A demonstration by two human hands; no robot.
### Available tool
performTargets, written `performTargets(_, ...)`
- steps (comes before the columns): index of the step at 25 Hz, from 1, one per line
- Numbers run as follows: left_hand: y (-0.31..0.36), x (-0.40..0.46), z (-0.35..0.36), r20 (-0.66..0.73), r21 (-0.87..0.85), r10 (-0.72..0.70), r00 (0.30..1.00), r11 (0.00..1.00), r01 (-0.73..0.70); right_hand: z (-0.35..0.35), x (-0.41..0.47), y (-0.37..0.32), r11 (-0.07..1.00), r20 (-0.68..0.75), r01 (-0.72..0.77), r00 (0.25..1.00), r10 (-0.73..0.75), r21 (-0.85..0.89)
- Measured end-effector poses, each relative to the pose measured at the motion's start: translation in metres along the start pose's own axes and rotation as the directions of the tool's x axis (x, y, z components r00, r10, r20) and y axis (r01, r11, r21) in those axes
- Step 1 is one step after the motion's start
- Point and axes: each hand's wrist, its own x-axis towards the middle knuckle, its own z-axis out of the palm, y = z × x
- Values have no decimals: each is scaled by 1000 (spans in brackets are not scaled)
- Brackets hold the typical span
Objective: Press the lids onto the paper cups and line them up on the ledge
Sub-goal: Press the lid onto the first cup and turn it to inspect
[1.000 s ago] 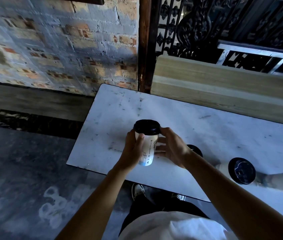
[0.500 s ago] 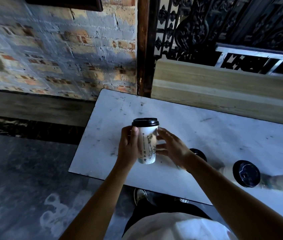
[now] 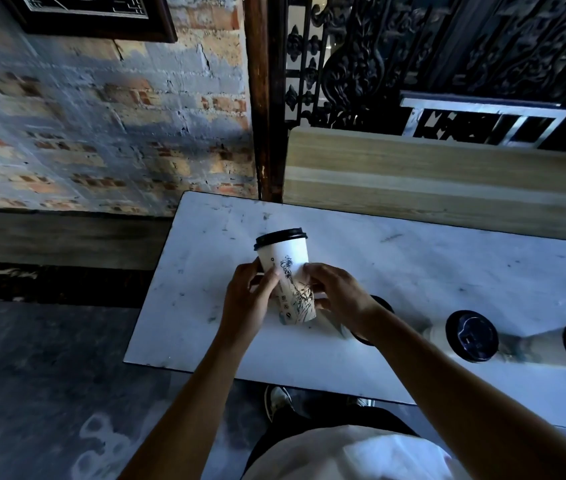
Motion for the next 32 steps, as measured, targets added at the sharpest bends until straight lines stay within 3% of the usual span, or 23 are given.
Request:
performTargets(4, -6, -3, -4, -120, -121, -12, 993, 993, -3, -5, -4, 1, 998, 14, 42, 999, -43, 56)
performTargets(8, -3, -6, -6, -199, -44, 148, 969, 986, -160, -6, -5, 0, 996, -36, 29, 999, -26, 80)
performTargets(21, 10, -21, 1, -147, -134, 67, 987, 987, -87, -9, -15, -3, 984, 47, 168, 984, -170, 59)
performTargets(28, 11, -19, -1, -128, -145, 56, 990, 987, -74, -10, -14, -6, 989, 14, 133, 991, -135, 69)
performTargets(32, 14, -18, -4, -116, -127, 125, 985, 982, -139, -11, -15, -8, 989, -19, 140, 990, -139, 38)
